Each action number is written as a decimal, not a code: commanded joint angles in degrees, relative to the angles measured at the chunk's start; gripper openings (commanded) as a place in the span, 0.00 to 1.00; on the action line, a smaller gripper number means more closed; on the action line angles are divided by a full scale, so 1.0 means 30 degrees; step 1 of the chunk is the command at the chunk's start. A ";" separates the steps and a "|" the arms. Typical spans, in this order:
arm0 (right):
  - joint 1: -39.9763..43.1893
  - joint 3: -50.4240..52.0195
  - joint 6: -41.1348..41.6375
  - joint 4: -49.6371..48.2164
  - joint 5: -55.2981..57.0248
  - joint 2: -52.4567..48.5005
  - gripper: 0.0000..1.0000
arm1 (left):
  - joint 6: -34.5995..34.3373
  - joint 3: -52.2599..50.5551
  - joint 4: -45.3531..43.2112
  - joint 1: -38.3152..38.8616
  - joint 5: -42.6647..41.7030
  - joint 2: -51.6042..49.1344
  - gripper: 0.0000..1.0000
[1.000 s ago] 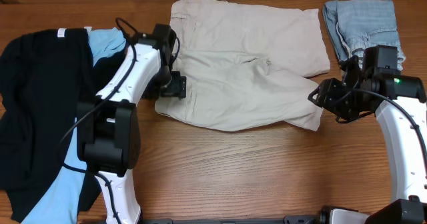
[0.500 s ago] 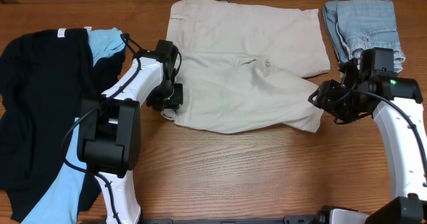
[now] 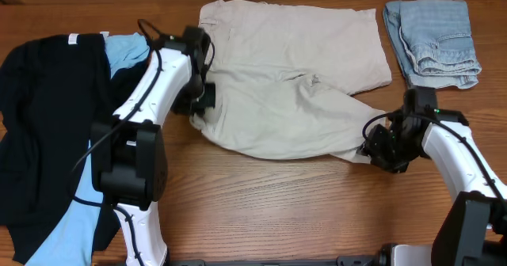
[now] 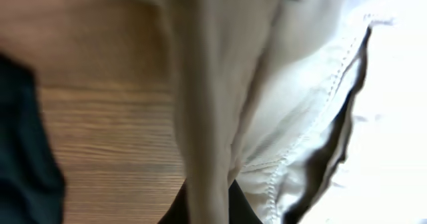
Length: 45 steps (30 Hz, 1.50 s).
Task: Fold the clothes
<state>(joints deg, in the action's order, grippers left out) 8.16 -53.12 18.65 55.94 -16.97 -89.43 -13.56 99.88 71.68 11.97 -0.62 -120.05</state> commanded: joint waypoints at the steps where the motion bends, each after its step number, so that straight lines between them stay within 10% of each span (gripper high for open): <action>1: -0.0102 0.0918 0.0816 -0.0969 0.0146 0.0087 0.45 | 0.0393 0.1778 0.0313 -0.0102 0.0335 -0.0015 0.04; 14: -0.0532 0.3599 0.1450 -0.5166 0.0138 0.0080 0.45 | 0.0452 0.2535 0.0379 -0.0102 -0.0809 -0.0015 0.04; 18: -0.0845 0.3599 0.1778 -0.5442 0.0146 0.0087 0.04 | 0.0474 0.2535 0.0393 -0.0102 -0.0794 -0.0015 0.04; 20: -0.0816 0.3512 0.1807 -0.5304 0.0138 0.0087 0.04 | 0.0874 0.2572 0.0379 -0.0146 -0.0758 -0.0015 0.04; 33: 0.1581 -0.5843 -0.2718 0.5829 0.0721 0.1413 0.04 | 0.2127 0.6426 0.3730 -0.1326 0.1552 -0.0015 0.04; 45: 0.1610 -1.1402 -0.3053 0.8655 0.1829 0.1413 0.04 | 0.2317 0.6397 0.5173 -0.1319 0.1537 -0.0036 0.04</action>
<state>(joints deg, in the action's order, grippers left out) 12.47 -81.12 10.68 81.36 -14.41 -86.04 -7.31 117.64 86.54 8.60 1.08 -120.16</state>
